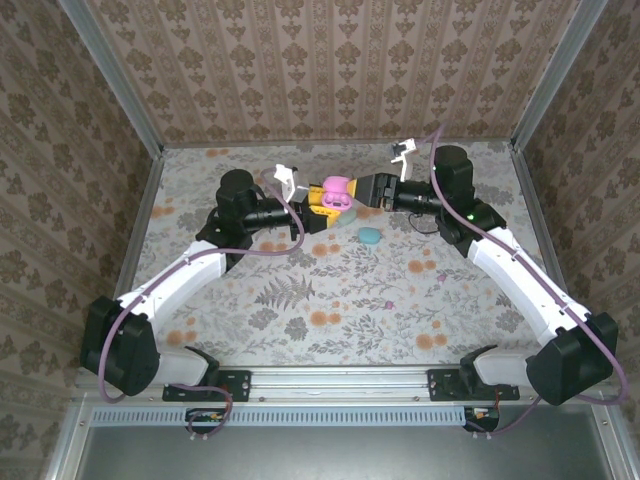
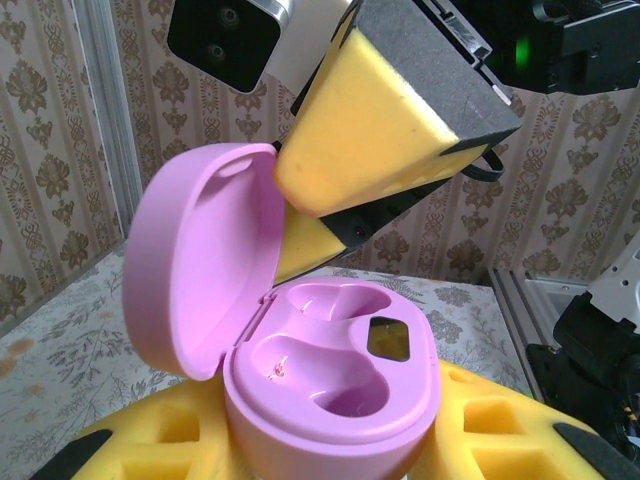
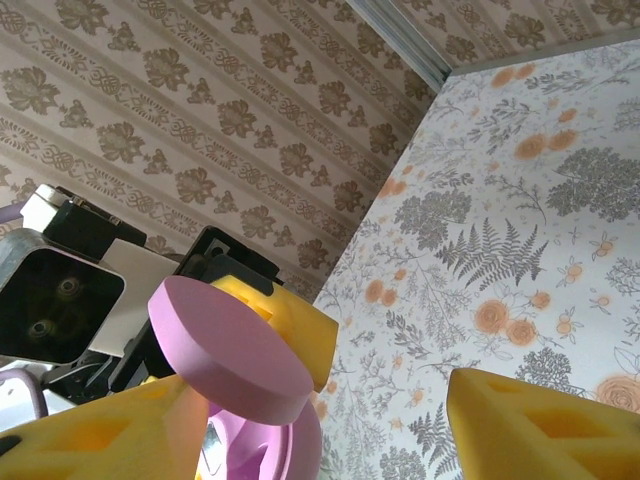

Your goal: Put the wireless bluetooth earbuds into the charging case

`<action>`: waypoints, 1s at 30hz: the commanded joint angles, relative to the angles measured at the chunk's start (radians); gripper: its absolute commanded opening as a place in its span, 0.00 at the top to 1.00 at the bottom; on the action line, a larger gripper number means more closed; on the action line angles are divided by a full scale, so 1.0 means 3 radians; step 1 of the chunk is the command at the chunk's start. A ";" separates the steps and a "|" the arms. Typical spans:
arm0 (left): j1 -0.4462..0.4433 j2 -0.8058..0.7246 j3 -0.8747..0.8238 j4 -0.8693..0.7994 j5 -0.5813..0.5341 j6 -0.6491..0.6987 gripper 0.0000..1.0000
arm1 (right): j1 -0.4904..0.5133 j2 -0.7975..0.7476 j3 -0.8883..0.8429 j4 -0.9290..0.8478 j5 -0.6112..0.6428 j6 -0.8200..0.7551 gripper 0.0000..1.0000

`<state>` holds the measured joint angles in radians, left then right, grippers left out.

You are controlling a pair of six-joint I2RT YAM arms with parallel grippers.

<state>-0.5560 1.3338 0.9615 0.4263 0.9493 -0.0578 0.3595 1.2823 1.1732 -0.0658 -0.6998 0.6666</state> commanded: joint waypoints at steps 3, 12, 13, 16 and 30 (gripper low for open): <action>-0.0018 -0.0088 -0.0065 0.0080 -0.0097 0.0008 0.68 | -0.0012 -0.0087 0.0177 -0.0036 0.0038 0.0039 0.33; -0.0018 -0.0067 -0.0147 0.0245 -0.0310 -0.0129 0.68 | -0.0137 -0.0588 0.0059 -0.0535 0.0264 -0.0276 0.31; -0.0018 -0.0064 -0.0149 0.0252 -0.0319 -0.0143 0.68 | -0.0189 -0.0638 0.0015 -0.0652 0.0371 -0.0307 0.32; -0.0015 -0.0074 -0.0162 0.0276 -0.0321 -0.0155 0.68 | -0.0430 -0.0733 -0.0141 -0.1293 0.0936 -0.0286 0.35; -0.0013 -0.0161 -0.0240 0.0291 -0.0351 -0.0129 0.68 | -0.1500 -0.0287 -0.1385 -0.1837 0.1653 -0.0056 0.47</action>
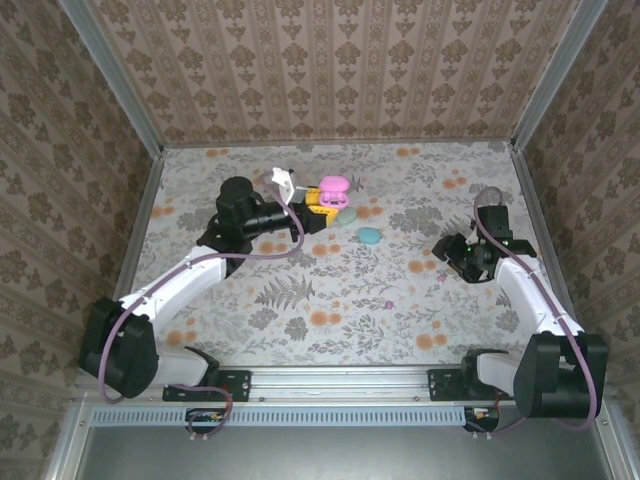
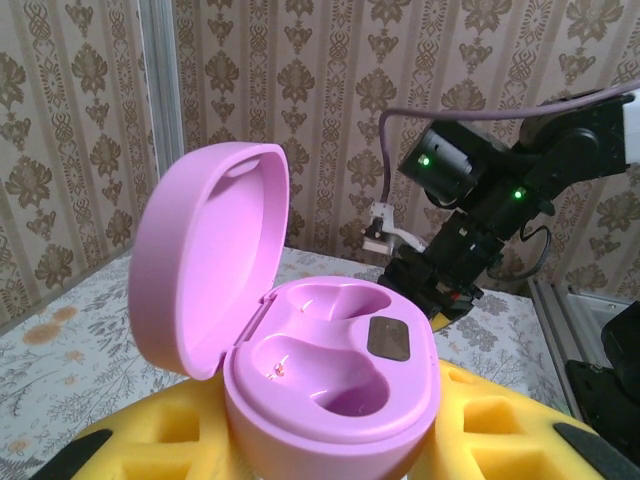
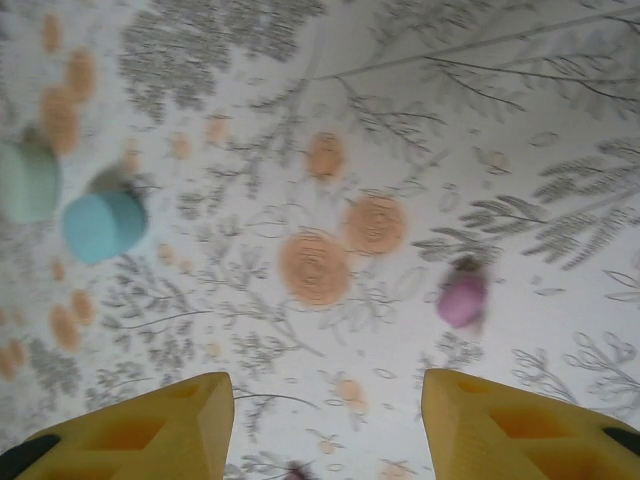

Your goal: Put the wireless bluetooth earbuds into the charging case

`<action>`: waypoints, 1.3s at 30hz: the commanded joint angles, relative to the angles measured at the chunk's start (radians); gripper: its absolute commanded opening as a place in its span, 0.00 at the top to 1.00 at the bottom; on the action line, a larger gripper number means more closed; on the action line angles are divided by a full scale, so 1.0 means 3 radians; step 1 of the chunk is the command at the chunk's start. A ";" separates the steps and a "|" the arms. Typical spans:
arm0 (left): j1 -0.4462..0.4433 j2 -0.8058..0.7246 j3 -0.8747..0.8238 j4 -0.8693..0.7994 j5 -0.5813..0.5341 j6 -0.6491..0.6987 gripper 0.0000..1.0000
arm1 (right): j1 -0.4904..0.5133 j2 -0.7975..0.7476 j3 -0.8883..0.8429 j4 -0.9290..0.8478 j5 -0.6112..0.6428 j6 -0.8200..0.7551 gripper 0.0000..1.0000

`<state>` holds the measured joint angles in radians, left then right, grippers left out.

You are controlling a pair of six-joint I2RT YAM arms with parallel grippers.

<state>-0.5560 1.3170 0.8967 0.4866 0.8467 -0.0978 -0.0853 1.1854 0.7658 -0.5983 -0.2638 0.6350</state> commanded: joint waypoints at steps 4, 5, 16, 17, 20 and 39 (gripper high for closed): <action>-0.0015 -0.0105 -0.0005 0.0023 -0.0015 0.0056 0.68 | -0.0002 0.0289 0.0011 -0.0223 0.0407 0.0055 0.48; -0.0013 -0.0110 -0.0004 0.0021 -0.0020 0.0060 0.68 | 0.0003 0.0342 0.0019 -0.0240 0.0437 0.0042 0.49; -0.0013 -0.0105 -0.0003 -0.0026 -0.0028 0.0101 0.68 | 0.0169 0.0913 0.0143 -0.0122 0.0485 0.0002 0.55; -0.0013 -0.0109 -0.0002 -0.0038 -0.0030 0.0107 0.68 | 0.0176 0.0943 0.0150 -0.0113 0.0500 0.0001 0.55; -0.0013 -0.0125 -0.0004 -0.0063 -0.0045 0.0126 0.68 | 0.0184 0.1026 0.0166 -0.0079 0.0531 -0.0009 0.58; -0.0013 -0.0110 0.0030 -0.0144 -0.0049 0.0152 0.68 | 0.0253 0.1302 0.0323 -0.0132 0.0654 -0.0186 0.68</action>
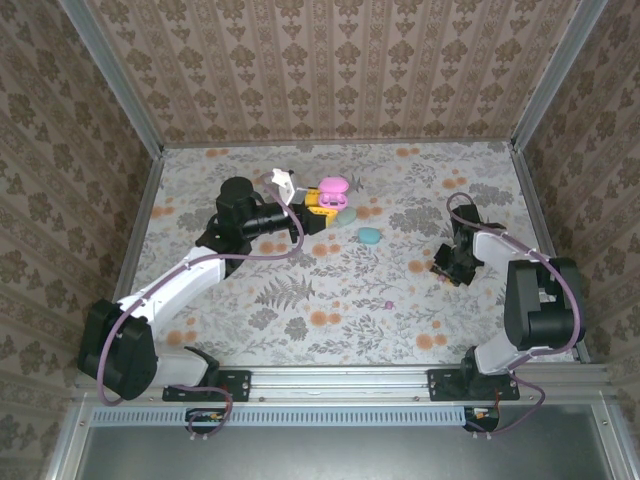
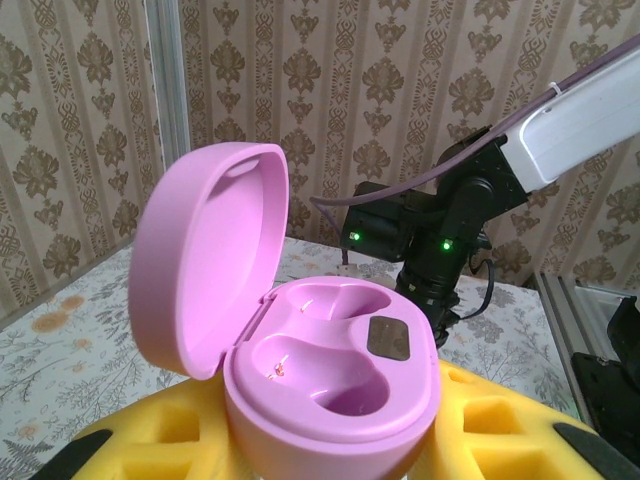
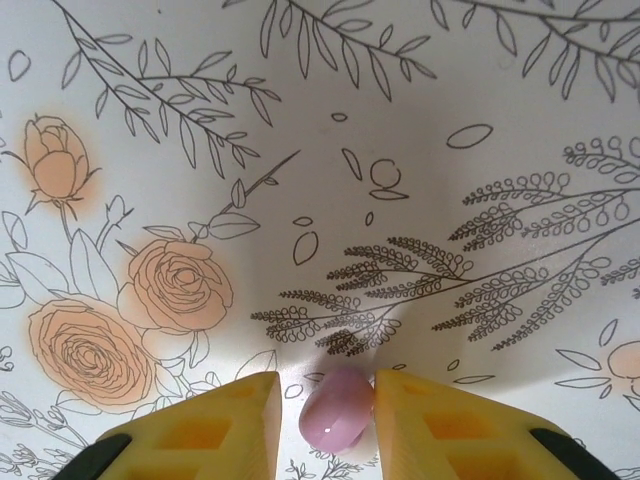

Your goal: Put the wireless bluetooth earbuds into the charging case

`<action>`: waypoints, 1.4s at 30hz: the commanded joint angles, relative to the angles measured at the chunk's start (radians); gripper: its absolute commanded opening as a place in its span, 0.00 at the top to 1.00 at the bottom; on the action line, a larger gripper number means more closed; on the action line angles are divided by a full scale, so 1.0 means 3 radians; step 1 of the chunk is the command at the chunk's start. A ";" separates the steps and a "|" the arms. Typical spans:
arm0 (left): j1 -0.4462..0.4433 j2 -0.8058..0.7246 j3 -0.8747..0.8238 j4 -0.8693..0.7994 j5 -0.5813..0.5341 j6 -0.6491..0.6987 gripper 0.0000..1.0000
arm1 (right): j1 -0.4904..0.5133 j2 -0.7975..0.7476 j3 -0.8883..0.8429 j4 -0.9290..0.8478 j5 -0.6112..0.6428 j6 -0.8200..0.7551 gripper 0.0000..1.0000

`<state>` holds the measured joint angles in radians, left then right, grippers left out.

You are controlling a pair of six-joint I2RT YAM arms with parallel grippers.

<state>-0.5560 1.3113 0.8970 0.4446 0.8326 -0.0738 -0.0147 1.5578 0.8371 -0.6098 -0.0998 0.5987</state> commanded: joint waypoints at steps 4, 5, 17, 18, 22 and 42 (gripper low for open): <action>-0.0013 -0.0086 0.0036 -0.0012 -0.0003 0.0081 0.68 | 0.0048 0.0110 0.0116 -0.0128 0.0092 -0.0096 0.71; -0.0013 -0.0086 0.0040 -0.0014 -0.0004 0.0080 0.68 | 0.0056 0.0120 0.0123 -0.0148 0.0100 -0.0103 0.71; -0.0013 -0.0096 0.0044 -0.0035 -0.0003 0.0089 0.68 | 0.0115 0.0203 0.0190 -0.0278 0.0201 -0.0206 0.75; -0.0013 -0.0096 0.0050 -0.0035 -0.0003 0.0093 0.68 | 0.0116 0.0212 0.0191 -0.0269 0.0181 -0.0206 0.77; -0.0013 -0.0091 0.0049 -0.0035 -0.0009 0.0084 0.68 | 0.0131 0.0187 0.0185 -0.0255 0.0148 -0.0211 0.79; 0.0092 -0.0107 0.0033 0.0025 -0.0071 0.0037 0.68 | 0.0356 -0.0983 0.0317 0.2026 -0.3443 0.1122 0.78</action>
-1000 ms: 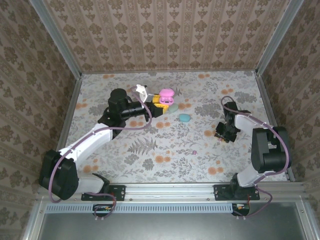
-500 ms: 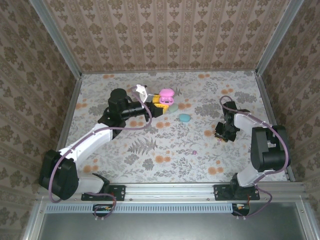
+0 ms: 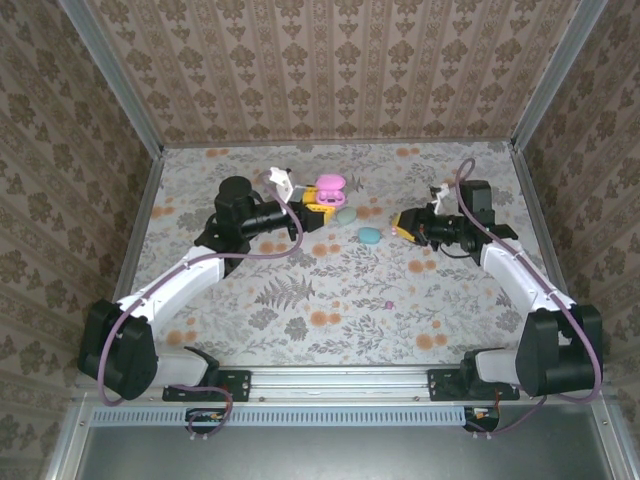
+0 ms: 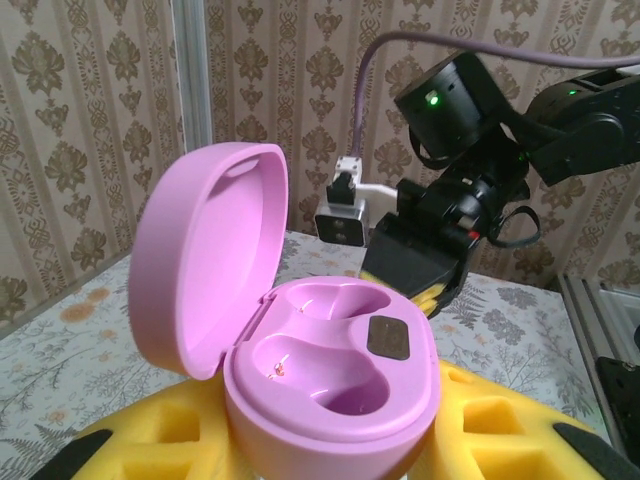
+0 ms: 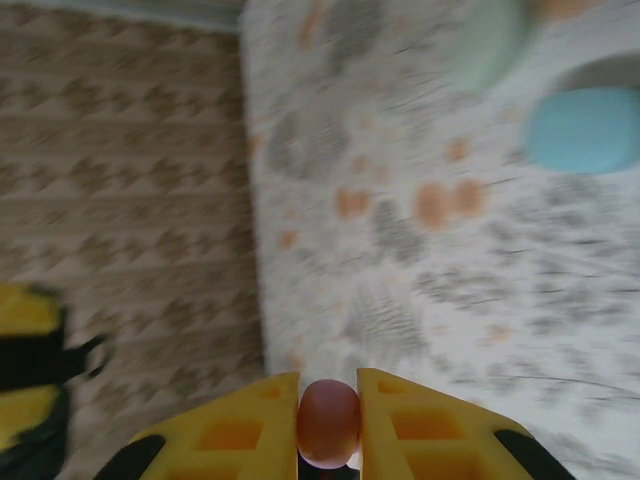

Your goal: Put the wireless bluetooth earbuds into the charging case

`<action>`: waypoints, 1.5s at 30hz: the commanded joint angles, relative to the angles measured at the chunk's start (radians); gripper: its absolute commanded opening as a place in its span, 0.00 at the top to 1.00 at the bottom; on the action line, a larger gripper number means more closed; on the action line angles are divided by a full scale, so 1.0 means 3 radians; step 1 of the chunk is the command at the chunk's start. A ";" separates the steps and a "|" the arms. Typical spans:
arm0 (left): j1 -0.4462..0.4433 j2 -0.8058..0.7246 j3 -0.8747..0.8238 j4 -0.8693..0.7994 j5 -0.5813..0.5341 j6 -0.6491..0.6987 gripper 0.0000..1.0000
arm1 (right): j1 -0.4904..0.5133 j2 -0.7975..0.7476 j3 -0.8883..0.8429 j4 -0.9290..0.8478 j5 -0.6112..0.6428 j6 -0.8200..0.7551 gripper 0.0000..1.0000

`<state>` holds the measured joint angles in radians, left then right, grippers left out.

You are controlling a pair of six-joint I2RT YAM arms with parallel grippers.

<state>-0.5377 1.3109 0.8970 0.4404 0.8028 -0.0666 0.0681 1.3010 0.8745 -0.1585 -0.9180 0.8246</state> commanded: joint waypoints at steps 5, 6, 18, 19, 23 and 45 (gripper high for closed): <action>0.0033 -0.0095 0.0030 0.0103 0.0065 -0.0018 0.68 | 0.0177 -0.0175 0.0461 0.0853 -0.0891 0.0775 0.77; 0.0033 -0.0095 0.0025 0.0117 0.0066 -0.0026 0.68 | 0.0203 -0.0175 0.0513 0.0917 -0.0916 0.0854 0.77; -0.0008 -0.0106 0.0039 0.0079 0.0080 0.0063 0.68 | 0.0670 -0.0096 0.1027 0.0915 -0.0728 0.0862 0.77; -0.0013 -0.0105 0.0037 0.0076 0.0082 0.0060 0.68 | 0.0699 -0.0086 0.1061 0.0856 -0.0709 0.0815 0.77; -0.0027 -0.0121 0.0023 0.0076 0.0071 0.0097 0.68 | 0.0794 -0.0054 0.1108 0.0819 -0.0500 0.0780 0.78; -0.0135 -0.0108 -0.0014 0.0136 -0.0114 0.0212 0.68 | 0.1535 0.0135 0.1506 -0.0046 0.1280 -0.0218 0.79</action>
<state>-0.5709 1.3006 0.8970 0.4564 0.7689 -0.0250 0.5152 1.3319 1.2972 -0.1841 -0.5850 0.7811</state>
